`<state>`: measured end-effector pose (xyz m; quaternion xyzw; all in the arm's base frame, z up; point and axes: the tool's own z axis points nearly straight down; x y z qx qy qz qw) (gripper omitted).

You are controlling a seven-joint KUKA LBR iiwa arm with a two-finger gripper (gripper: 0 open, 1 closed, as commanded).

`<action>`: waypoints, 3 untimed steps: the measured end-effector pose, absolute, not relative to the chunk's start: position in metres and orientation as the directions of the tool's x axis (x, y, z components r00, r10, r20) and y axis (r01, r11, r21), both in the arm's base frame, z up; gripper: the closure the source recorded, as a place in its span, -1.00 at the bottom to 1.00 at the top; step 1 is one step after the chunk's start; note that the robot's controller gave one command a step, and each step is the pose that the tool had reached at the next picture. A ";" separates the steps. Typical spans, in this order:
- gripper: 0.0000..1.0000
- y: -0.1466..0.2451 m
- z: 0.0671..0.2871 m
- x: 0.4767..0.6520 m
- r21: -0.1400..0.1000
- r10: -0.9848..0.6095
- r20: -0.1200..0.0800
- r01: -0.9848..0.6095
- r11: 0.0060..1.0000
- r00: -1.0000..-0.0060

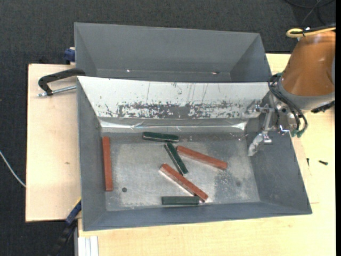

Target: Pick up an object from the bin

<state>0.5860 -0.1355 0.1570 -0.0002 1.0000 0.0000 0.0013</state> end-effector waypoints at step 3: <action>1.00 -0.082 0.076 0.572 0.000 -0.058 -0.001 -0.058 0.998 -0.998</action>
Offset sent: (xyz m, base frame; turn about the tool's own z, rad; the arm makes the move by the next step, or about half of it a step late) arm -0.0160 0.0537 -0.0645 -0.1301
